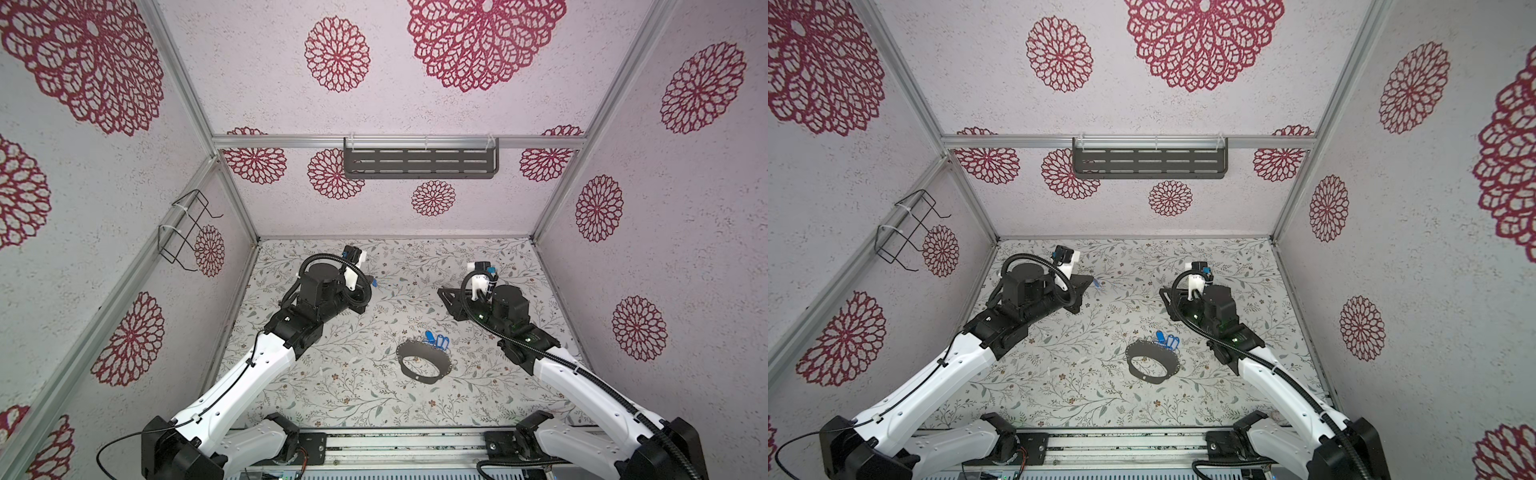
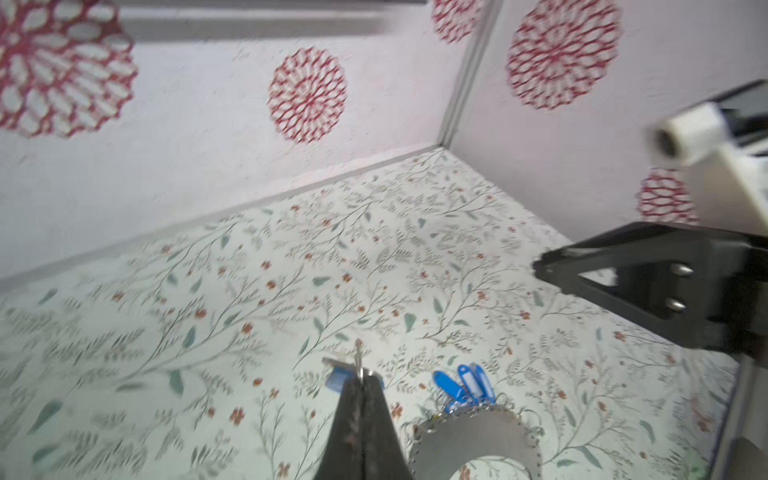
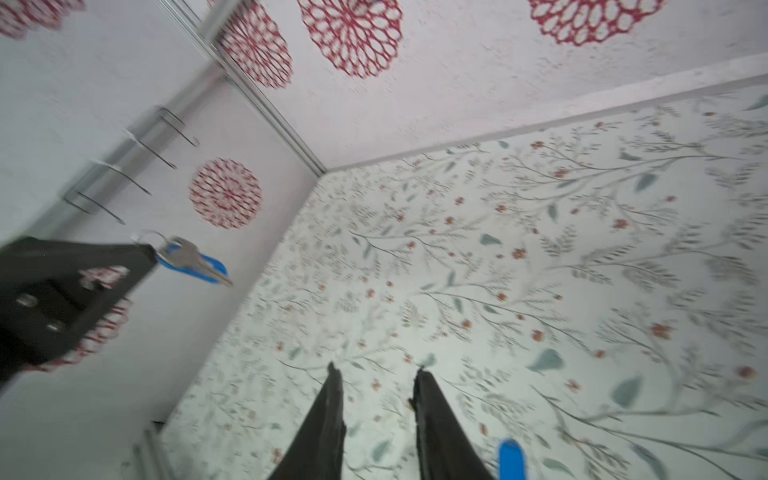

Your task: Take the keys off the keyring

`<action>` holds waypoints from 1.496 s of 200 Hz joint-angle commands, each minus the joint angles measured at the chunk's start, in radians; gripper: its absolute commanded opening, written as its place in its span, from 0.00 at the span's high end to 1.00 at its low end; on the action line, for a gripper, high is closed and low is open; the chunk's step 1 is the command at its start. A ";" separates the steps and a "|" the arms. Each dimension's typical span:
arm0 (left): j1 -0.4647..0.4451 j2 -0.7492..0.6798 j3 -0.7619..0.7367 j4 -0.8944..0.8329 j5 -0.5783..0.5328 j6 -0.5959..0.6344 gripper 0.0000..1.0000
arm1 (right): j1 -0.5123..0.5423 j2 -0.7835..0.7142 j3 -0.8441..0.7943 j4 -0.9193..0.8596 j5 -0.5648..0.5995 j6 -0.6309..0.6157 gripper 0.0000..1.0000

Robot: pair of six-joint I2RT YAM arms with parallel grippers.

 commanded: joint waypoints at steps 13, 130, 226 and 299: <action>0.007 -0.026 -0.108 -0.191 -0.202 -0.132 1.00 | 0.102 -0.036 -0.025 -0.329 0.137 -0.045 0.55; 0.115 0.014 -0.132 -0.170 -0.032 -0.393 1.00 | 0.308 0.255 -0.203 -0.134 0.092 0.093 0.47; 0.135 0.153 -0.160 -0.126 0.043 -0.451 1.00 | -0.055 0.387 -0.081 -0.151 0.087 -0.054 0.48; 0.145 0.502 -0.008 -0.214 0.072 -0.426 1.00 | -0.057 0.151 0.010 -0.346 0.233 -0.117 0.24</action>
